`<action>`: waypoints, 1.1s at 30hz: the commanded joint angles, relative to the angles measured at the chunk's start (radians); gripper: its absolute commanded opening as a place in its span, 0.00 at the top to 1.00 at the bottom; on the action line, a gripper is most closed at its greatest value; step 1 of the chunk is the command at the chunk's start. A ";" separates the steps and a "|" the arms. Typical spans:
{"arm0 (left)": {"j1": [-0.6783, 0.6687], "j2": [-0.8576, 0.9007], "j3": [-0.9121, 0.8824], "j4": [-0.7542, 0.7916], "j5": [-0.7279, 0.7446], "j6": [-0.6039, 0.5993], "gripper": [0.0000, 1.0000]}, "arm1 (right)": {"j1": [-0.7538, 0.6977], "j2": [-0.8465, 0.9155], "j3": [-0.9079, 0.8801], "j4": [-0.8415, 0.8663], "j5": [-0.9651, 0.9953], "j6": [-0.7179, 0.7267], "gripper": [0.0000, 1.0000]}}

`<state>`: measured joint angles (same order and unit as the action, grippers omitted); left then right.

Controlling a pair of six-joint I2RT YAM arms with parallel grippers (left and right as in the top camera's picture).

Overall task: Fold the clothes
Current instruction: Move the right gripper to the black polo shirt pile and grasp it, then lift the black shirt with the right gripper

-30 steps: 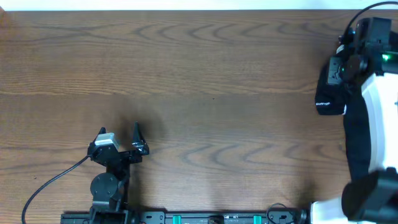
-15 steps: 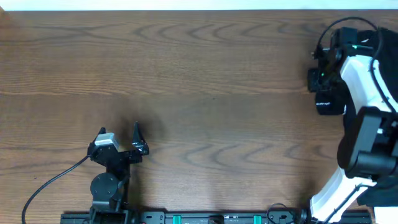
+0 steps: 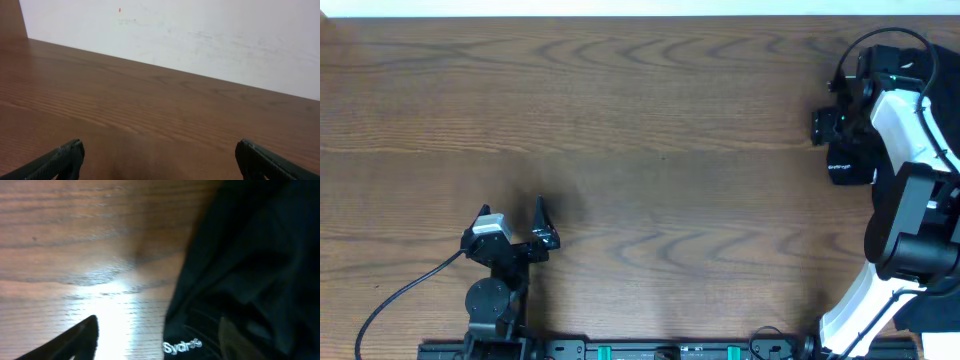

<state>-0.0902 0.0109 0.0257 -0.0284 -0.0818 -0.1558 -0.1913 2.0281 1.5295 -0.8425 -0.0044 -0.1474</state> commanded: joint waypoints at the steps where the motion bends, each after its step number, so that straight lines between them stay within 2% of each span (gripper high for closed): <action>1: -0.005 -0.006 -0.022 -0.035 -0.013 0.013 0.02 | -0.006 0.026 0.018 0.008 -0.080 -0.004 0.41; 3: -0.005 -0.006 -0.022 -0.035 -0.013 0.013 0.02 | -0.006 0.029 0.018 0.012 -0.082 -0.003 0.53; 9: -0.005 -0.006 -0.022 -0.035 -0.013 0.013 0.02 | -0.007 0.033 -0.010 0.037 -0.079 -0.004 0.71; 14: -0.005 -0.006 -0.022 -0.035 -0.013 0.013 0.02 | -0.008 0.033 -0.073 0.079 -0.028 -0.002 0.77; 21: -0.005 -0.006 -0.022 -0.035 -0.013 0.013 0.02 | -0.031 0.033 -0.122 0.090 0.103 0.048 0.72; 24: -0.005 -0.006 -0.022 -0.035 -0.013 0.013 0.02 | -0.055 0.033 -0.130 0.093 0.145 0.093 0.77; 28: -0.005 -0.006 -0.022 -0.035 -0.013 0.013 0.02 | -0.081 0.031 -0.130 0.091 0.141 0.095 0.78; 30: -0.005 -0.006 -0.022 -0.035 -0.013 0.013 0.02 | -0.087 0.031 -0.130 0.090 0.134 0.095 0.74; 33: -0.005 -0.006 -0.022 -0.035 -0.013 0.013 0.02 | -0.088 0.031 -0.130 0.084 0.127 0.100 0.61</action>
<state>-0.0902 0.0109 0.0257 -0.0284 -0.0822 -0.1558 -0.2752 2.0548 1.4044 -0.7555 0.1104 -0.0635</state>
